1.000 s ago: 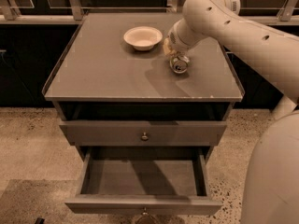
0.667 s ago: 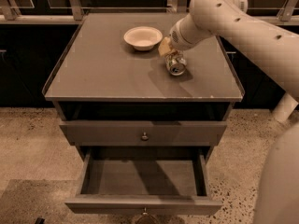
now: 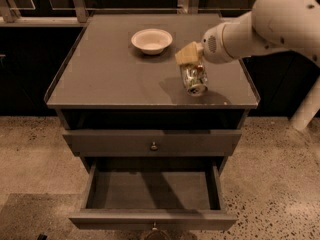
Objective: Place 7up can into middle drawer
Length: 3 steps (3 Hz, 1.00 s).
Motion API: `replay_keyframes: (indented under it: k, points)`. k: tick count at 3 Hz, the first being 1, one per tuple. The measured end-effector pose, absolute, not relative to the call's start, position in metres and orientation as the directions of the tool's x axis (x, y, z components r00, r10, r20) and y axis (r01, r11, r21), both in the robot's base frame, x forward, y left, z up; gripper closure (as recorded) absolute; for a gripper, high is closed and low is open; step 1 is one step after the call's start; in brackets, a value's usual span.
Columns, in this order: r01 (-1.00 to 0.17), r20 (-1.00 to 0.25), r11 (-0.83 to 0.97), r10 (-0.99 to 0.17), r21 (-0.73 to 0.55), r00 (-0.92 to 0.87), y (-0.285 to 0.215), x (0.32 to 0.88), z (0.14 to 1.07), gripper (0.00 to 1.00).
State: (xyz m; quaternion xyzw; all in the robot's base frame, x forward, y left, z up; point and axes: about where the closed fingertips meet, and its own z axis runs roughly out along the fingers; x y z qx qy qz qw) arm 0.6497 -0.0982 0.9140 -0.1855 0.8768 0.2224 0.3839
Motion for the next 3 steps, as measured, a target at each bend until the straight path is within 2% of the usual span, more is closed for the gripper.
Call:
replay_keyframes:
  k: [2, 3]
  points:
    - [-0.301, -0.705, 0.854, 0.103, 0.424, -0.701, -0.116, 0.557, 0.878, 1.0]
    - [-0.174, -0.664, 0.828, 0.283, 0.533, -0.692, -0.115, 0.512, 0.845, 1.0]
